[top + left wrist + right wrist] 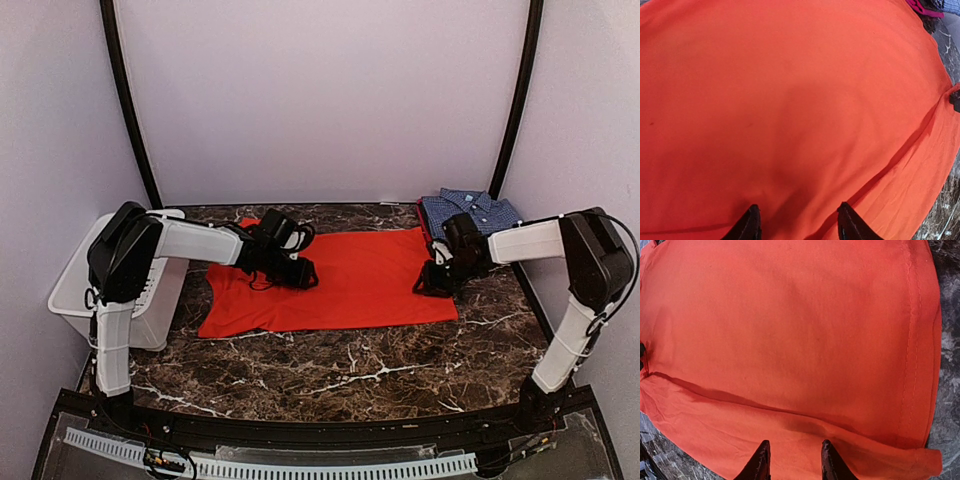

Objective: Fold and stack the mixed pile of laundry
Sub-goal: Smooth out the 1/3-folded T-shirt at the center of the board.

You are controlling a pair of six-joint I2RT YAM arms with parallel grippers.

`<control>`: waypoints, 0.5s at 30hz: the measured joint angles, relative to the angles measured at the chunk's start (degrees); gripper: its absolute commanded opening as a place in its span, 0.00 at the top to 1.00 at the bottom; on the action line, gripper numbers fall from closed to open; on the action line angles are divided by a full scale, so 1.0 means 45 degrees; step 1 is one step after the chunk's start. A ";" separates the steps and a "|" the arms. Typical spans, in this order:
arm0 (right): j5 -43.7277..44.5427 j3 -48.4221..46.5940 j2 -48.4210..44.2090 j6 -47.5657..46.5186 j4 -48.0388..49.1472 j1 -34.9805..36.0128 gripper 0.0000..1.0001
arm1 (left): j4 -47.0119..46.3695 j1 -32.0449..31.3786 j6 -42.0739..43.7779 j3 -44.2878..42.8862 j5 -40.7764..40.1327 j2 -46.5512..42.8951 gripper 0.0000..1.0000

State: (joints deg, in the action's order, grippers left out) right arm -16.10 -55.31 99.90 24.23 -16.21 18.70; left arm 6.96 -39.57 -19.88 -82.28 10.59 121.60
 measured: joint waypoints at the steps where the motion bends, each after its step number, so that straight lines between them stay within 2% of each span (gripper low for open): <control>1: 0.0015 0.0053 -0.0146 -0.0039 -0.0092 0.0000 0.67 | 0.0005 0.0146 -0.0015 0.0194 -0.0223 -0.0228 0.48; 10: -0.0685 0.0272 -0.1520 -0.0355 -0.0267 0.0053 0.64 | 0.0534 0.0408 -0.0209 0.2147 -0.1477 -0.3653 0.51; 15: -0.1093 0.0277 -0.1724 -0.0597 -0.0296 0.0447 0.64 | 0.1005 0.0505 -0.0447 0.2914 -0.2307 -0.3895 0.54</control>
State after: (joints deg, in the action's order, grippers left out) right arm -21.02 -54.06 92.14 21.54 -17.54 20.71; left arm 11.49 -37.30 -21.89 -69.17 0.21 104.07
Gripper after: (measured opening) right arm 0.361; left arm 0.474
